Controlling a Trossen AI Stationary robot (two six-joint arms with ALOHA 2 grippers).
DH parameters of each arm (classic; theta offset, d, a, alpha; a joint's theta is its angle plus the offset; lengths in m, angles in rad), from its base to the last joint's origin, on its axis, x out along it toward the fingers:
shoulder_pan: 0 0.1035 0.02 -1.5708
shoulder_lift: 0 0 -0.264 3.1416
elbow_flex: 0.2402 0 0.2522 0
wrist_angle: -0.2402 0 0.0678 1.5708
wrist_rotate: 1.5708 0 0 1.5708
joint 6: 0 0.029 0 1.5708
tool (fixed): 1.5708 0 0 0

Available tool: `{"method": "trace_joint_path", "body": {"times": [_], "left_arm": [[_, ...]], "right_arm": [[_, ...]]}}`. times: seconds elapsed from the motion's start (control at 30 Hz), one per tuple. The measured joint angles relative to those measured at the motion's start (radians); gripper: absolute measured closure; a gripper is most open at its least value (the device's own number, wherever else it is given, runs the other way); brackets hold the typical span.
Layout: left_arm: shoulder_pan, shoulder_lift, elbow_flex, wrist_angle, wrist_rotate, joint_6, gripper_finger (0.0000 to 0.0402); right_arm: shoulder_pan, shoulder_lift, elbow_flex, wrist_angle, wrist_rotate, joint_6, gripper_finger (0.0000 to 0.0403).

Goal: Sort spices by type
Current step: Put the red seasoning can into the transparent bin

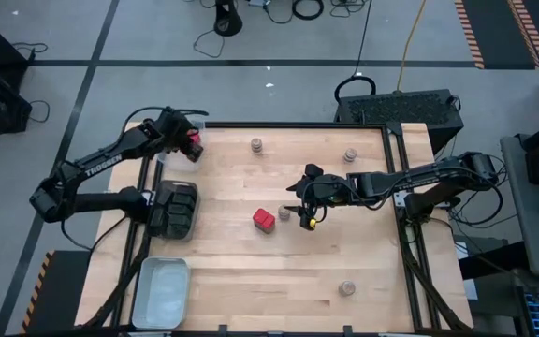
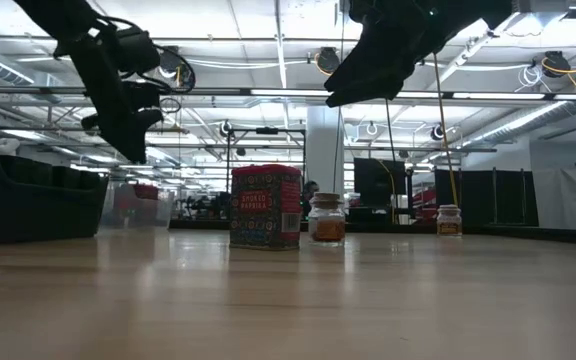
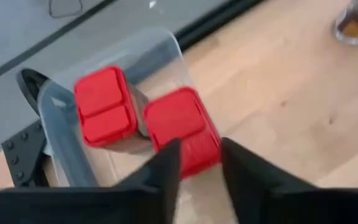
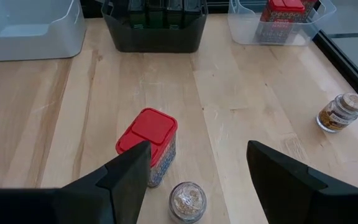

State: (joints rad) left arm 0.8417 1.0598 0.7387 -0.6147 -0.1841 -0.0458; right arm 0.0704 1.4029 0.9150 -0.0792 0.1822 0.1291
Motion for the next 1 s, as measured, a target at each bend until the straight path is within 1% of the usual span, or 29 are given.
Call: {"method": "trace_joint_path", "body": {"times": [0.1,0.13,0.17,0.47,0.7,0.77,0.87,1.0], "left_arm": [[0.000,0.023,0.000,-0.019,0.000,0.001,0.0365],[0.000,0.031,0.000,-0.018,0.000,0.001,0.0383],[0.000,0.040,0.000,-0.018,0.000,0.001,0.0390],[0.000,0.118,0.000,-0.017,0.013,0.001,0.0397],[0.000,0.161,-0.001,0.047,0.016,0.010,0.0395],[0.000,0.172,0.000,0.065,0.008,0.029,0.0395],[0.000,0.191,0.001,0.076,-0.031,0.037,0.0395],[0.000,0.204,0.002,0.092,-0.049,0.054,0.0396]], "right_arm": [[0.000,0.000,0.000,0.000,0.000,0.000,0.0156],[0.000,0.000,0.000,0.001,0.000,0.000,0.0156],[0.000,0.000,0.000,0.000,0.000,0.001,0.0156],[0.000,0.000,0.000,0.000,0.000,0.007,0.0156],[0.000,0.000,0.000,0.000,0.000,0.008,0.0156],[0.000,0.000,0.000,0.000,0.000,0.009,0.0156],[0.000,0.000,0.000,0.000,0.000,0.009,0.0156],[0.000,0.000,0.000,0.000,0.000,0.009,0.0156]]}}
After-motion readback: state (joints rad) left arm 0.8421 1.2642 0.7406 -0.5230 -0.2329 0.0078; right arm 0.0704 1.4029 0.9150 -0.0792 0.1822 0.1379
